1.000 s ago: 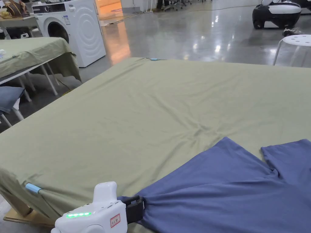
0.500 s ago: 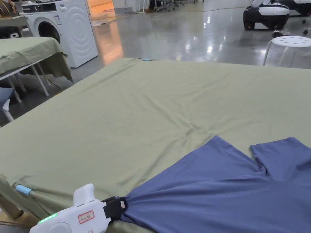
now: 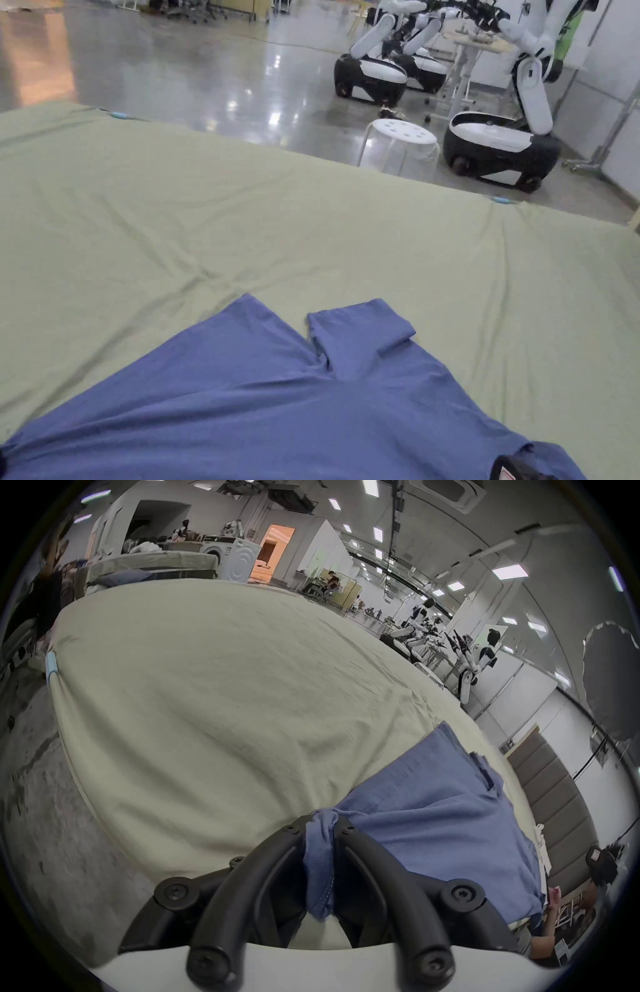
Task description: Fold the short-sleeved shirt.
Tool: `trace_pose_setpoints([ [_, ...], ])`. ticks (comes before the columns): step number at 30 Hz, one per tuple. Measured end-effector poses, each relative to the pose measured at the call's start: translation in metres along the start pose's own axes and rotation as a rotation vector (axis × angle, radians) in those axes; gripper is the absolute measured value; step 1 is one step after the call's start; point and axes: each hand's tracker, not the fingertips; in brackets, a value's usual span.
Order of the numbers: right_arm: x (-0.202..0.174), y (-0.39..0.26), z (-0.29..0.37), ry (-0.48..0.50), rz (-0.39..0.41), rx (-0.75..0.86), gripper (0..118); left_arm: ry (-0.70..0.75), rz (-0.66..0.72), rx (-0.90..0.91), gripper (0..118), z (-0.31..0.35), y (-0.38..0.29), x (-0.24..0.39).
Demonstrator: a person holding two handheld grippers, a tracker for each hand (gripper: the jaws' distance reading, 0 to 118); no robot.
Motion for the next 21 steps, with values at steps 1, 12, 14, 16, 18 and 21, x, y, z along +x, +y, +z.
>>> trace_pose_setpoints([
  [1, 0.001, 0.002, -0.003, 0.008, 0.004, -0.001, 0, -0.012, -0.022, 0.004, 9, 0.000, -0.003, -0.005],
  [12, 0.069, 0.072, -0.163, 0.086, -0.060, -0.370, 98, -0.048, 0.115, -0.034, 7, -0.003, 0.010, -0.016],
  [14, 0.077, 0.083, -0.206, 0.054, -0.109, -0.430, 98, -0.054, 0.112, -0.047, 7, -0.003, 0.013, -0.019],
  [16, 0.092, 0.087, -0.253, 0.051, -0.148, -0.530, 99, -0.046, 0.097, -0.052, 7, 0.002, 0.010, -0.007],
  [18, 0.106, 0.085, -0.293, -0.039, -0.126, -0.597, 99, -0.036, 0.082, -0.053, 7, 0.004, 0.008, 0.001],
  [21, 0.118, 0.078, -0.326, -0.067, -0.123, -0.644, 99, -0.062, 0.137, -0.062, 7, 0.007, 0.010, -0.004],
])
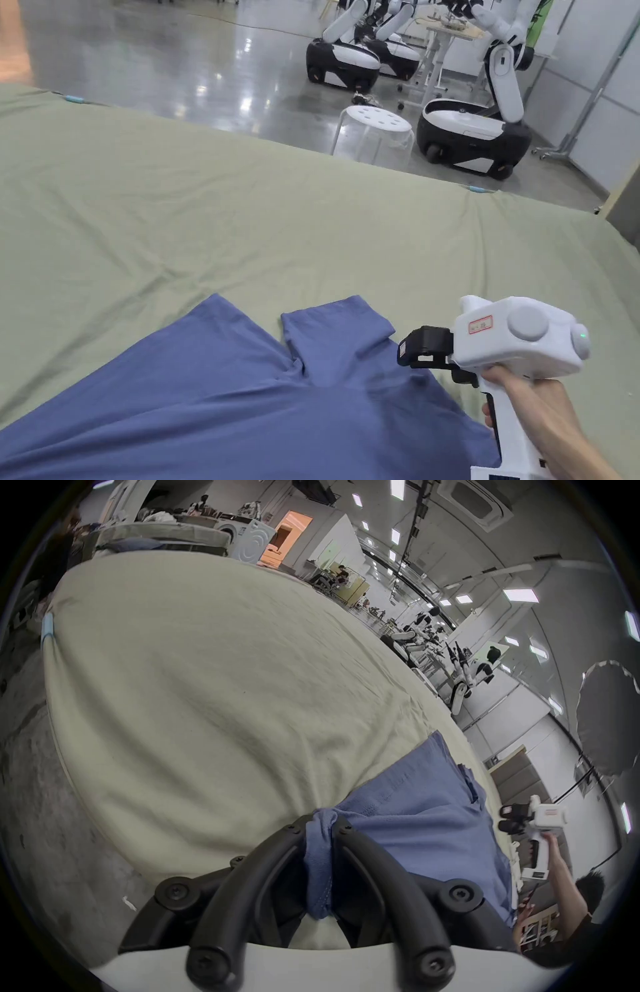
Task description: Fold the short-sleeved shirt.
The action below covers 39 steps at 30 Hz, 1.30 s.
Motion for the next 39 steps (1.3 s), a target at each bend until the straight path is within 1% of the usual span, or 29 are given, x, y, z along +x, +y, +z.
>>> trace_pose_setpoints([
  [2, 0.003, -0.002, -0.011, 0.028, -0.009, -0.039, 95, -0.004, 0.016, -0.005, 7, 0.001, 0.000, 0.000],
  [3, 0.001, -0.006, -0.014, 0.023, 0.006, -0.044, 82, 0.000, -0.007, -0.007, 7, -0.001, 0.002, 0.000],
  [4, -0.002, -0.009, -0.017, -0.011, 0.050, -0.054, 69, 0.019, -0.056, -0.005, 7, -0.002, -0.001, 0.003],
  [5, -0.005, -0.013, -0.017, -0.096, 0.114, -0.026, 58, 0.031, -0.081, -0.004, 7, -0.002, -0.002, 0.006],
  [6, -0.006, -0.016, -0.014, -0.090, 0.127, -0.003, 47, 0.030, -0.063, -0.002, 7, -0.001, -0.003, 0.008],
  [7, -0.005, -0.016, -0.012, -0.061, 0.105, -0.002, 31, 0.030, -0.060, 0.000, 7, -0.001, -0.003, 0.009],
  [8, -0.004, -0.014, -0.008, -0.054, 0.090, 0.005, 9, 0.028, -0.064, 0.005, 7, 0.000, -0.004, 0.009],
  [9, -0.002, -0.015, -0.004, -0.036, 0.071, 0.013, 3, 0.034, -0.071, 0.018, 7, 0.000, -0.007, 0.012],
  [11, 0.000, -0.018, 0.006, -0.019, 0.062, 0.029, 3, 0.029, -0.079, 0.030, 7, 0.005, -0.006, 0.016],
  [14, -0.010, -0.027, 0.047, 0.007, 0.126, 0.128, 3, -0.147, -0.035, 0.138, 7, 0.045, 0.002, 0.026],
  [16, -0.021, -0.033, 0.085, 0.022, 0.162, 0.213, 3, -0.146, -0.080, 0.152, 7, 0.058, 0.016, 0.033],
  [18, -0.033, -0.039, 0.131, 0.035, 0.168, 0.313, 3, -0.227, -0.149, 0.204, 7, 0.075, 0.027, 0.057],
  [19, -0.037, -0.040, 0.152, 0.030, 0.166, 0.357, 3, -0.259, -0.162, 0.186, 7, 0.078, 0.035, 0.066],
  [20, -0.042, -0.042, 0.177, 0.041, 0.183, 0.410, 3, -0.274, -0.180, 0.245, 7, 0.085, 0.040, 0.079],
  [21, -0.043, -0.040, 0.199, 0.043, 0.194, 0.451, 3, -0.312, -0.211, 0.239, 7, 0.090, 0.049, 0.092],
  [22, -0.046, -0.039, 0.219, 0.022, 0.201, 0.487, 3, -0.279, -0.228, 0.223, 7, 0.092, 0.059, 0.107],
  [23, -0.048, -0.038, 0.243, 0.015, 0.206, 0.527, 3, -0.283, -0.264, 0.301, 7, 0.094, 0.068, 0.119],
  [24, -0.048, -0.037, 0.266, 0.003, 0.207, 0.590, 3, -0.331, -0.289, 0.313, 7, 0.097, 0.079, 0.130],
  [25, -0.055, -0.040, 0.290, -0.015, 0.200, 0.623, 3, -0.332, -0.300, 0.318, 7, 0.100, 0.091, 0.141],
  [26, -0.055, -0.038, 0.311, -0.012, 0.182, 0.645, 3, -0.377, -0.335, 0.363, 7, 0.105, 0.101, 0.152],
  [27, -0.053, -0.035, 0.332, -0.012, 0.164, 0.692, 3, -0.350, -0.355, 0.388, 7, 0.109, 0.112, 0.166],
  [28, -0.052, -0.032, 0.348, -0.027, 0.155, 0.726, 3, -0.378, -0.368, 0.395, 7, 0.111, 0.124, 0.176],
  [33, -0.038, 0.008, 0.415, -0.077, 0.088, 0.872, 3, -0.429, -0.368, 0.448, 7, 0.124, 0.203, 0.231],
  [34, -0.038, 0.015, 0.424, -0.069, 0.087, 0.883, 3, -0.448, -0.378, 0.504, 7, 0.129, 0.213, 0.240],
  [35, -0.040, 0.022, 0.434, -0.067, 0.092, 0.903, 3, -0.434, -0.405, 0.491, 7, 0.132, 0.228, 0.252],
  [36, -0.044, 0.027, 0.444, -0.076, 0.108, 0.965, 3, -0.421, -0.442, 0.564, 7, 0.137, 0.237, 0.264],
  [37, -0.061, 0.025, 0.450, -0.096, 0.127, 0.994, 3, -0.415, -0.488, 0.558, 7, 0.140, 0.247, 0.276],
  [38, -0.071, 0.033, 0.457, -0.130, 0.133, 0.998, 3, -0.387, -0.488, 0.550, 7, 0.141, 0.259, 0.289],
  [39, -0.078, 0.042, 0.462, -0.131, 0.144, 1.008, 3, -0.391, -0.503, 0.569, 7, 0.142, 0.269, 0.301],
])
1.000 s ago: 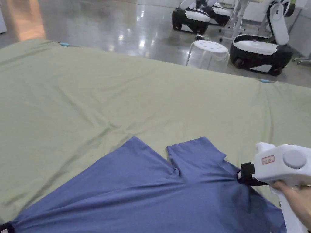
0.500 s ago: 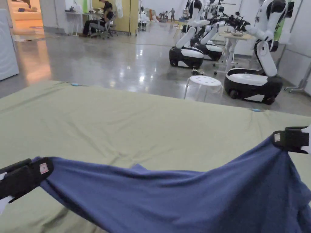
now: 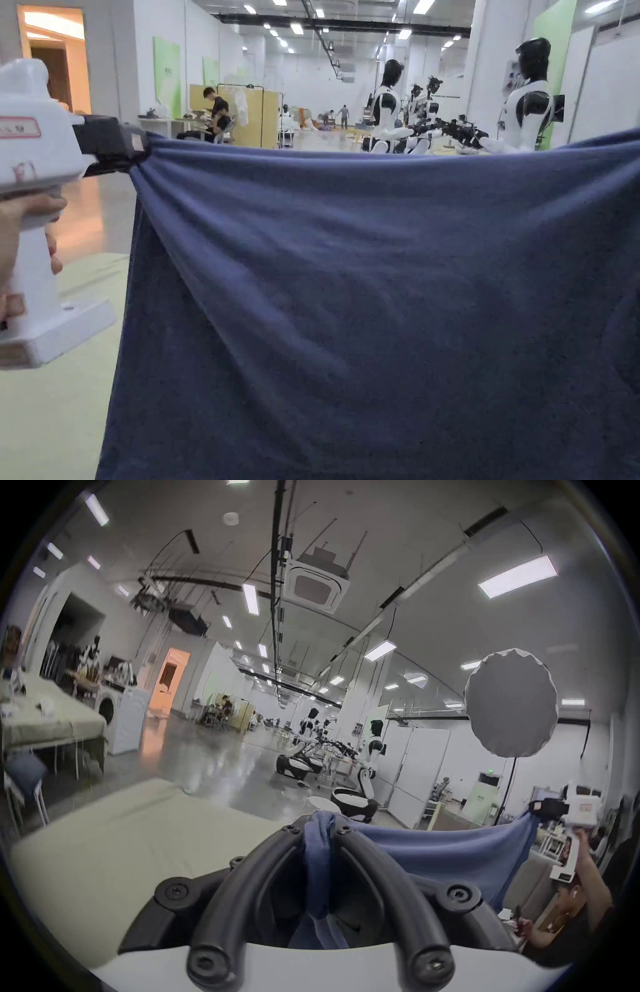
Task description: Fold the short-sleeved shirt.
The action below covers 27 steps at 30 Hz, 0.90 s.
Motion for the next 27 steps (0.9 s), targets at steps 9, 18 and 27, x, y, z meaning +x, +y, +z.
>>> trace_pose_setpoints([
  [9, -0.027, 0.060, -0.091, -0.078, 0.062, 0.003, 3, 0.118, -0.075, -0.043, 7, -0.072, 0.052, 0.023],
  [18, -0.045, 0.073, -0.143, -0.091, 0.040, 0.048, 3, 0.143, -0.066, -0.025, 7, -0.126, 0.055, 0.004],
  [27, -0.055, 0.078, -0.209, -0.103, 0.013, 0.015, 3, 0.174, -0.067, -0.059, 7, -0.205, 0.050, -0.026],
])
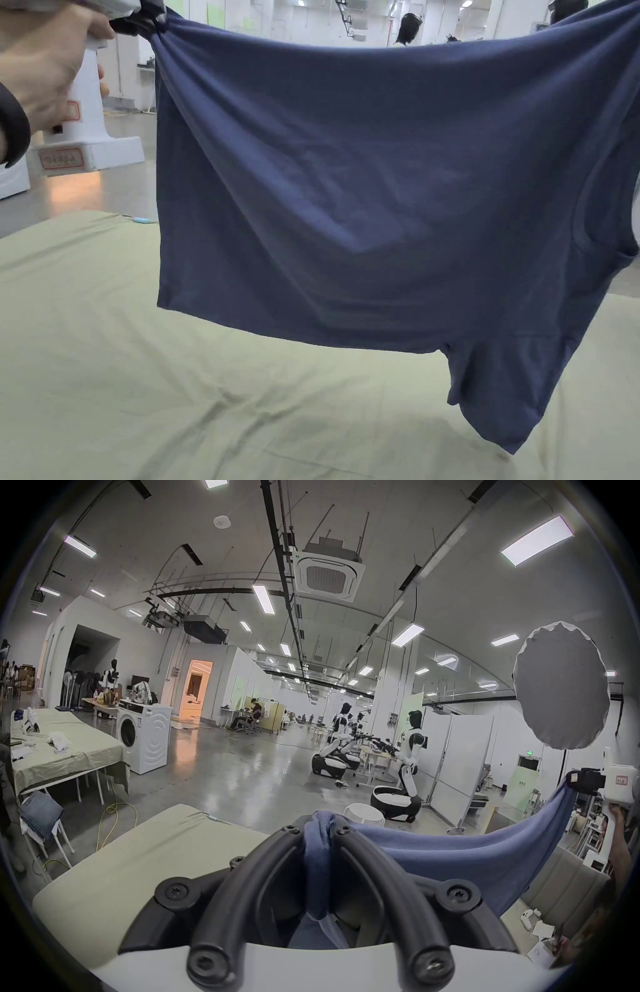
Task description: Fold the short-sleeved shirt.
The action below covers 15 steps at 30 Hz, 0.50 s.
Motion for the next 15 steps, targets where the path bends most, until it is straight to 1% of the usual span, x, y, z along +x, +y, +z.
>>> trace_pose_setpoints([
  [2, 0.001, -0.011, -0.005, 0.019, -0.032, -0.027, 3, -0.002, -0.008, -0.017, 7, -0.012, -0.008, 0.000],
  [4, 0.002, -0.031, -0.007, 0.030, -0.027, -0.045, 3, -0.006, -0.005, -0.060, 7, -0.024, -0.026, -0.004],
  [6, 0.004, -0.056, -0.009, 0.048, -0.036, -0.078, 3, -0.017, -0.006, -0.087, 7, -0.019, -0.046, -0.004],
  [9, 0.008, -0.109, -0.004, 0.098, -0.076, -0.169, 3, -0.042, 0.013, -0.157, 7, -0.011, -0.093, -0.009],
  [10, 0.010, -0.131, -0.001, 0.087, -0.084, -0.199, 3, -0.071, 0.052, -0.186, 7, -0.007, -0.114, -0.013],
  [11, 0.011, -0.143, 0.003, 0.093, -0.072, -0.227, 3, -0.072, 0.067, -0.210, 7, -0.005, -0.127, -0.017],
  [14, 0.019, -0.186, 0.025, 0.123, -0.075, -0.273, 3, -0.107, 0.147, -0.263, 7, 0.016, -0.174, -0.029],
  [15, 0.022, -0.200, 0.043, 0.126, -0.086, -0.266, 3, -0.116, 0.183, -0.265, 7, 0.025, -0.187, -0.033],
])
